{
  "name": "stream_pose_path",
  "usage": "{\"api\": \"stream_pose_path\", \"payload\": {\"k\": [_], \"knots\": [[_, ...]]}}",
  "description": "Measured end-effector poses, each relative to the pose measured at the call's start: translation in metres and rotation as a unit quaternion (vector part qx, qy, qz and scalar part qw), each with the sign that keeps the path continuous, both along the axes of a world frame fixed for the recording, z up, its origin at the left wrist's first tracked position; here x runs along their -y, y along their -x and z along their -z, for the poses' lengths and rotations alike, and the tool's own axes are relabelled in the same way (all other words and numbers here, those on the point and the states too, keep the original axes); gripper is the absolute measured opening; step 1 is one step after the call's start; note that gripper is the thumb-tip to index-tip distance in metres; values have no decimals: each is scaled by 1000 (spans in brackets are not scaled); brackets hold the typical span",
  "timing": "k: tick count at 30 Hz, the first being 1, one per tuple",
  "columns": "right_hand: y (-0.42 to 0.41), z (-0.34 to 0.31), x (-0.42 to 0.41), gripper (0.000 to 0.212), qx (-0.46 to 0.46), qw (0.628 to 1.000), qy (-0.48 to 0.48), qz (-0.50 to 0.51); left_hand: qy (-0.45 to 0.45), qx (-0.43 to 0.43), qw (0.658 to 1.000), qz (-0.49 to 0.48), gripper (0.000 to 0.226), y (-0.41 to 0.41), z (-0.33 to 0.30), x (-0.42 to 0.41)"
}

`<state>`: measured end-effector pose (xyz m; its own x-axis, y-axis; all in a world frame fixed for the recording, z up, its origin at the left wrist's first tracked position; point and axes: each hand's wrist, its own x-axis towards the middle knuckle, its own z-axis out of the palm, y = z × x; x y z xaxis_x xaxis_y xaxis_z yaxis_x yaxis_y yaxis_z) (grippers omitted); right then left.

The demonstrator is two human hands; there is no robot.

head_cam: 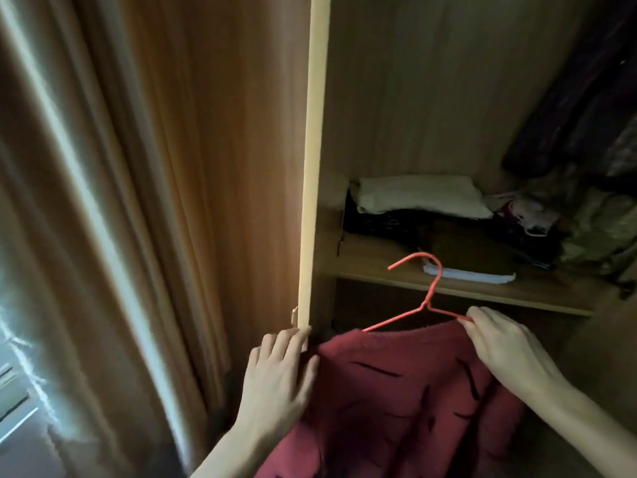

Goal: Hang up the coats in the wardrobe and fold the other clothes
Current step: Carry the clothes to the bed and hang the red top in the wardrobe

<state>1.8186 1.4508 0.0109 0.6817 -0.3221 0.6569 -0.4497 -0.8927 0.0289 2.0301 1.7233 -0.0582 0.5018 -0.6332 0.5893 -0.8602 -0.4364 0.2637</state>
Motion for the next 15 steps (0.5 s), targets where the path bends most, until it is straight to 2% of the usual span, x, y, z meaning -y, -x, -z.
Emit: {"api": "stream_pose_path", "payload": {"k": [4, 7, 11, 13, 15], "knots": [[39, -3, 18, 36, 15, 999, 1, 51, 77, 91, 989, 91, 46, 44, -2, 41], [63, -10, 28, 32, 14, 995, -25, 98, 60, 105, 984, 133, 45, 57, -20, 94], [96, -21, 46, 25, 5, 975, -27, 218, 39, 139, 973, 182, 25, 53, -51, 169], [110, -30, 55, 28, -23, 962, -33, 271, 22, 128, 970, 204, 18, 54, -70, 205], [125, -41, 71, 36, -35, 951, -21, 308, 12, 116, 967, 226, 23, 58, -85, 240]]}}
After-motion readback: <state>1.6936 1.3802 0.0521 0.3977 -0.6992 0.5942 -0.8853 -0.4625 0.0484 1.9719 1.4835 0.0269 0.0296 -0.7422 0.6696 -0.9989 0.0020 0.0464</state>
